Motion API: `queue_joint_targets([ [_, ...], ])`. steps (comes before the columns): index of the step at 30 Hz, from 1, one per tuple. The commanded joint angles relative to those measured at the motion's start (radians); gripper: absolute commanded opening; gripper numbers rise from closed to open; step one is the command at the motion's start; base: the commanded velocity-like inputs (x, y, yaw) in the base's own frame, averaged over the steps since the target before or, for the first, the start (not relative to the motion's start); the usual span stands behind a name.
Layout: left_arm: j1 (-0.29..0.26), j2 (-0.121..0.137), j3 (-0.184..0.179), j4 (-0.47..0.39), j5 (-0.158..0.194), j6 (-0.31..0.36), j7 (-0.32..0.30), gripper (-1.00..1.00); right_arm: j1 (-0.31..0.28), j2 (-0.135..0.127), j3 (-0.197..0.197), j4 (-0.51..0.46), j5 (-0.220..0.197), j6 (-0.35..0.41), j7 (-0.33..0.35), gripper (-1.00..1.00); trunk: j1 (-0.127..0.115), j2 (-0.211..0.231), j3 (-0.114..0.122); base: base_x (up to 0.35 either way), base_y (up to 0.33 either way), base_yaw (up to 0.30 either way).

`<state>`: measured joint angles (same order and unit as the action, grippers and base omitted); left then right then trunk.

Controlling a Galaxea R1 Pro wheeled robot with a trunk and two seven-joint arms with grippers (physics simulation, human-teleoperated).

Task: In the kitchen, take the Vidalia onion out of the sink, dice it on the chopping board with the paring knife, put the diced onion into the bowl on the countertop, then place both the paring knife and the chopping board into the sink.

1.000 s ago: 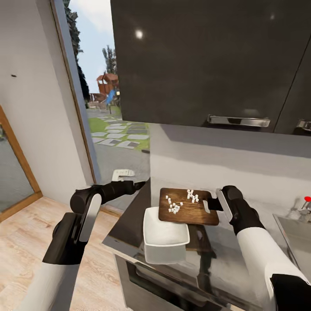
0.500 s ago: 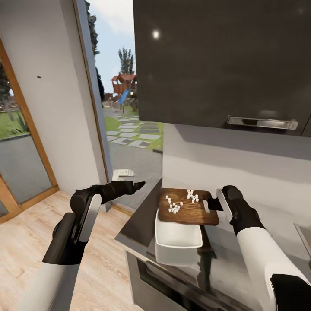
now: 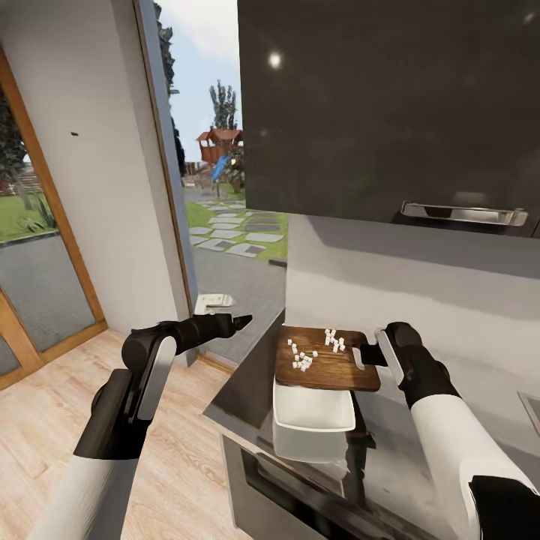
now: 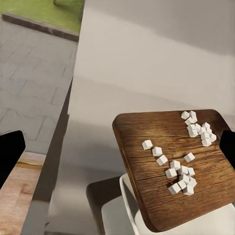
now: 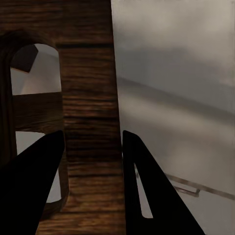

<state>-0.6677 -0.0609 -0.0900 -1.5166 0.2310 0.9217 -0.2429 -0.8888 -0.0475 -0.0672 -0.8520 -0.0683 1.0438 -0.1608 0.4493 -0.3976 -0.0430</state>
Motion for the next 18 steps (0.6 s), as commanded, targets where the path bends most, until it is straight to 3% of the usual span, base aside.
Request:
queue_joint_targets([
  [1,-0.001,0.0,0.001,-0.001,-0.002,0.005,-0.004,1.0,-0.001,0.0,0.0,-0.001,-0.009,0.003,-0.006,-1.0,0.001,-0.002,-0.002,0.0,0.0,0.0],
  [18,-0.001,0.0,0.001,-0.001,-0.001,0.005,-0.004,1.0,-0.001,0.0,0.001,-0.003,-0.008,0.003,-0.006,-1.0,0.001,-0.002,-0.002,0.0,0.0,0.0],
])
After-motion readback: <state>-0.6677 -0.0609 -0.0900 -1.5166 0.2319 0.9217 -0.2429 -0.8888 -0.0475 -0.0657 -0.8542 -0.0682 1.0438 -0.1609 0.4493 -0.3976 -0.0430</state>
